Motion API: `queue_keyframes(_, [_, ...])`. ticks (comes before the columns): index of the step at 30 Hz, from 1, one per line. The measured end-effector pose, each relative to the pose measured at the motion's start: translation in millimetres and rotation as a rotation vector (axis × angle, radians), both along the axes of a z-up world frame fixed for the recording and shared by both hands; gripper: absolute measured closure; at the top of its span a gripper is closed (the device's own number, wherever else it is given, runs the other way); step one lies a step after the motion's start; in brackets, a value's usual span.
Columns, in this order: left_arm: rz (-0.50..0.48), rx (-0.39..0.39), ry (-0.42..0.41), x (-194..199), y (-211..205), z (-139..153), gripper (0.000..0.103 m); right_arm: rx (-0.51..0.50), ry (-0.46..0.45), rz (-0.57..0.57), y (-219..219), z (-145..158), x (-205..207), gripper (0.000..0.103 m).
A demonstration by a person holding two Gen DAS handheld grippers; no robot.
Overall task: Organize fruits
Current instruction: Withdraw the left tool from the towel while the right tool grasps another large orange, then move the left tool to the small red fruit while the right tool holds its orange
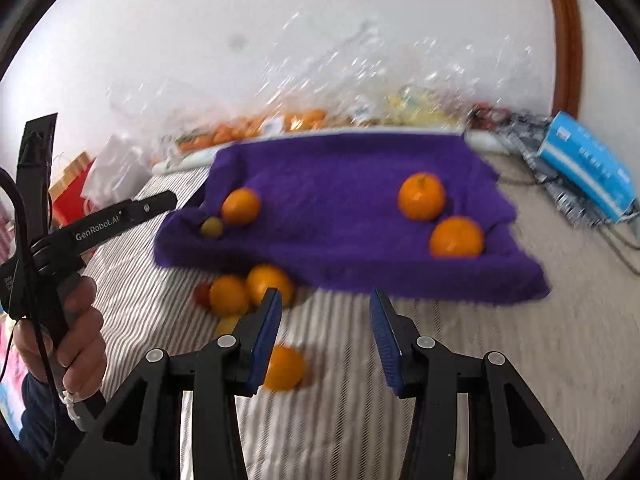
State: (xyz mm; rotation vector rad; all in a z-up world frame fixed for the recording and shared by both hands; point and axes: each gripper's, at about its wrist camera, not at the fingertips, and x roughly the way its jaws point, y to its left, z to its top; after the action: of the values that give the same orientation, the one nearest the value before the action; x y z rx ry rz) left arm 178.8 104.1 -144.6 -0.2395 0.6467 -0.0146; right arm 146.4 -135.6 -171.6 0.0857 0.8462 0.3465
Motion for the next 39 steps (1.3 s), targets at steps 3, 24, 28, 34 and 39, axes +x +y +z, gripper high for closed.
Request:
queue_keyframes(3, [0.029, -0.012, -0.002, -16, 9, -10, 0.06, -0.003, 0.024, 0.023, 10, -11, -7, 0.057])
queue_keyframes(24, [-0.102, -0.074, 0.047, -18, 5, -23, 0.06, -0.141, -0.034, -0.021, 5, -22, -8, 0.069])
queue_keyframes(28, [-0.211, -0.104, 0.101, -12, -7, -31, 0.06, -0.188, -0.06, -0.073, -19, -22, -4, 0.069])
queue_keyframes(34, [-0.254, -0.011, 0.135, -10, -27, -38, 0.061, -0.2, -0.074, -0.088, -42, -23, -4, 0.069])
queue_keyframes(39, [-0.301, 0.055, 0.16, -8, -42, -44, 0.063, -0.19, -0.072, -0.078, -51, -28, -7, 0.069])
